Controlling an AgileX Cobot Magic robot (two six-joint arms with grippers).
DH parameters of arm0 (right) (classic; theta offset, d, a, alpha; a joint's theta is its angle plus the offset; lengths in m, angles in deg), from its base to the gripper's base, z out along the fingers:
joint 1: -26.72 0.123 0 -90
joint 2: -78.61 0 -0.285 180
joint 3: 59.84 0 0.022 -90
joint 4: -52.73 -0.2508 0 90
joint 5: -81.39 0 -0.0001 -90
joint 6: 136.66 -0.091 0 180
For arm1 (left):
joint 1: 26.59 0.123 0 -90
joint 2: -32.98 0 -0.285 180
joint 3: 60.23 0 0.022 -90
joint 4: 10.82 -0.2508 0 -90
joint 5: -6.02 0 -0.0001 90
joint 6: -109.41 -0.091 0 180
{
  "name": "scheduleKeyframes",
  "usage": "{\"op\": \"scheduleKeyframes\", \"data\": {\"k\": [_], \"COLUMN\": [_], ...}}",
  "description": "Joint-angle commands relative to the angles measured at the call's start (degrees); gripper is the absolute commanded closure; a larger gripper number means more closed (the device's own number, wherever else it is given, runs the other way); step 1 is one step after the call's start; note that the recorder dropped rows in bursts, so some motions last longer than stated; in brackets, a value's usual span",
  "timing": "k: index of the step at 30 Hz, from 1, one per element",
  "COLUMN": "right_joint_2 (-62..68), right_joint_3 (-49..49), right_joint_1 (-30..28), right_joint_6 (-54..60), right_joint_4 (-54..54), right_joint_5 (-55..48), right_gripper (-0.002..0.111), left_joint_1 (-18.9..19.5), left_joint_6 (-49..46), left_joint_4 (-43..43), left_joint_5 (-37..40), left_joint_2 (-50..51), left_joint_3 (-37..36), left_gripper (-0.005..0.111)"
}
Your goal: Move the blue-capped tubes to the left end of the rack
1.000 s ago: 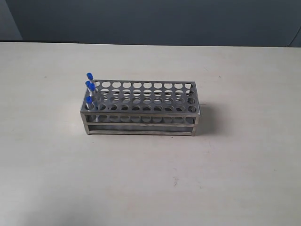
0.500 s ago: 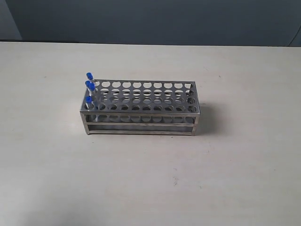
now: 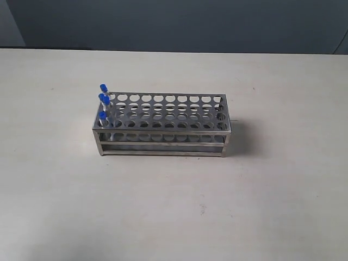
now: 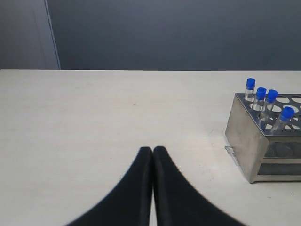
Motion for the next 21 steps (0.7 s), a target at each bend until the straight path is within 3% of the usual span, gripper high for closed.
{"op": "scheduleKeyframes", "data": {"k": [1,8,15,21], "right_joint_2": [-9.1,-26.3,-36.6,-36.6], "right_joint_3": [-16.5,-31.7,-32.4,-32.4], "right_joint_1": [-9.1,-17.8,-24.5,-25.0], "right_joint_6": [-0.2,-0.2,-0.2,0.7], "right_joint_4": [-2.0,-6.1,-7.4,-7.8], "right_joint_5": [18.7,20.1,11.2,10.3], "right_gripper": [0.088,0.088,0.088,0.088], "left_joint_1": [-0.4,-0.4,-0.4,-0.4], "left_joint_6": [0.0,0.0,0.0,0.0], "left_joint_4": [0.0,0.0,0.0,0.0], "left_joint_5": [-0.4,-0.4,-0.4,-0.5], "left_joint_2": [-0.2,-0.2,-0.2,-0.2], "left_joint_3": [0.2,0.2,0.2,0.2], "left_gripper": [0.106,0.106,0.106,0.106]}}
